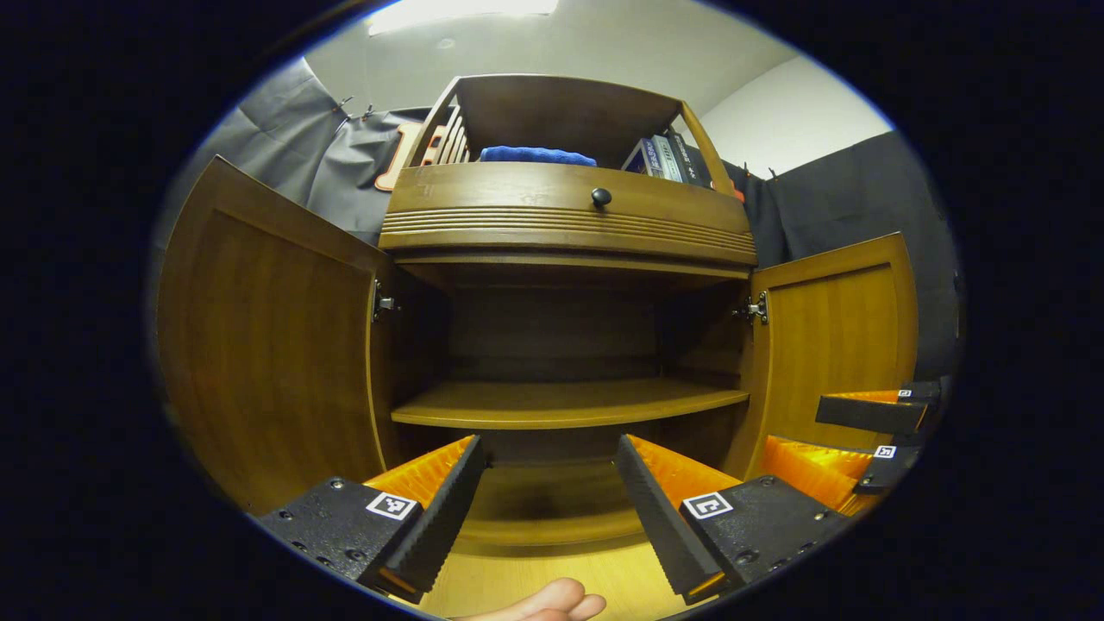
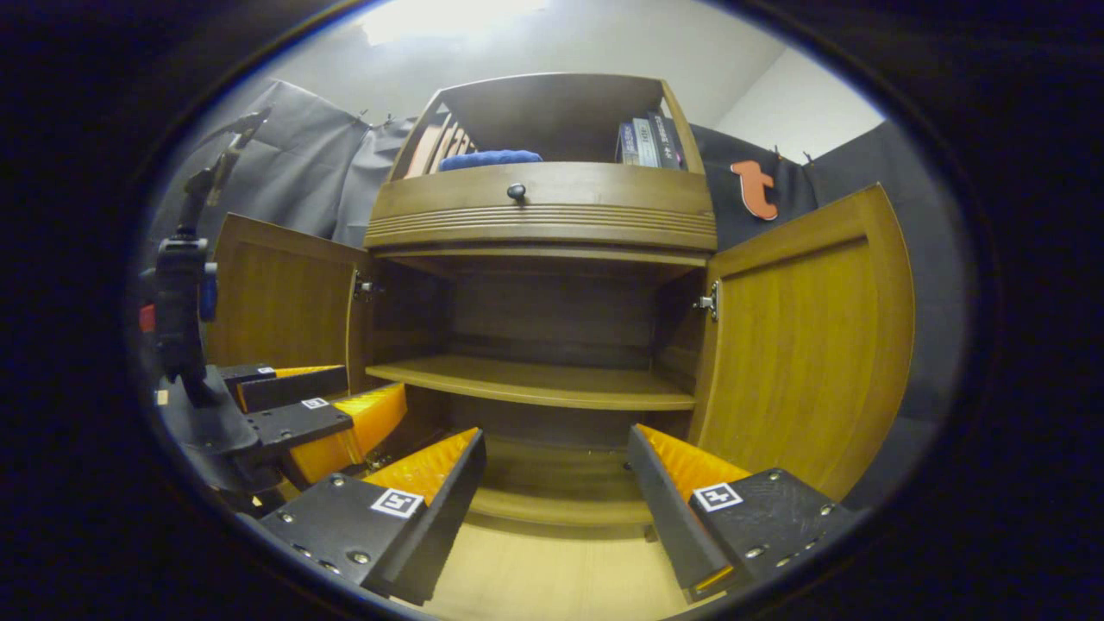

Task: Open the right door of the double-door shoe cabinet with the right hand, and open the left door with the left hand.

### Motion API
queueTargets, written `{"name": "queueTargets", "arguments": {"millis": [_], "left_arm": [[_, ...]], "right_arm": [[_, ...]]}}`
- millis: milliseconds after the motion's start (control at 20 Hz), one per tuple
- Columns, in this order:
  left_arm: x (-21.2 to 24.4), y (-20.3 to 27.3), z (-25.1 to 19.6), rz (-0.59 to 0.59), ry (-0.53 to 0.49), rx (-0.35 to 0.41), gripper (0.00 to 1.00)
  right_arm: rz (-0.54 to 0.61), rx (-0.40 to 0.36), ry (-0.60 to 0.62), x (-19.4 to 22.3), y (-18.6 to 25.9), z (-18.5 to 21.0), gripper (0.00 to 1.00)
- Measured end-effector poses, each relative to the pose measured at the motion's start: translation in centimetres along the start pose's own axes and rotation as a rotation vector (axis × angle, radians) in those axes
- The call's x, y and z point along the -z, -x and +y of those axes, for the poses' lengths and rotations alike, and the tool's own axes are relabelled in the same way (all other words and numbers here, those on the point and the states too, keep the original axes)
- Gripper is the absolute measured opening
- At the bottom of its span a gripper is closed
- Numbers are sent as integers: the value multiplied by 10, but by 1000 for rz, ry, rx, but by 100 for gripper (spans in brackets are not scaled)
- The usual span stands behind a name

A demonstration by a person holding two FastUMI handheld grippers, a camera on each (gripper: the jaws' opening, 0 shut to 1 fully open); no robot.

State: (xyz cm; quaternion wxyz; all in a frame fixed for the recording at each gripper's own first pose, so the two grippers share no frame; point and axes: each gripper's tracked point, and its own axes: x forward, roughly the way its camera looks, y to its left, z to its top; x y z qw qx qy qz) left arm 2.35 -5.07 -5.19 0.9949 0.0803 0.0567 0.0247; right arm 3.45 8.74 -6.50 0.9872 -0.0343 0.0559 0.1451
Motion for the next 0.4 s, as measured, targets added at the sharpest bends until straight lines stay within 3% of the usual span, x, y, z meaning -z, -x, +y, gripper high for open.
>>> {"name": "queueTargets", "arguments": {"millis": [150,200,250,300,400], "left_arm": [[2,-2,3,5,-5,-11,96],[3,-2,4,6,-4,-15,96],[2,-2,4,5,-5,-17,94],[1,-2,3,3,-6,-15,96],[0,0,1,-1,-5,-7,94]], "right_arm": [[7,-5,23,2,1,6,100],[12,-9,28,4,2,8,94],[16,-11,32,6,3,8,98],[17,-11,34,7,4,7,94],[16,-9,29,7,5,5,98]]}}
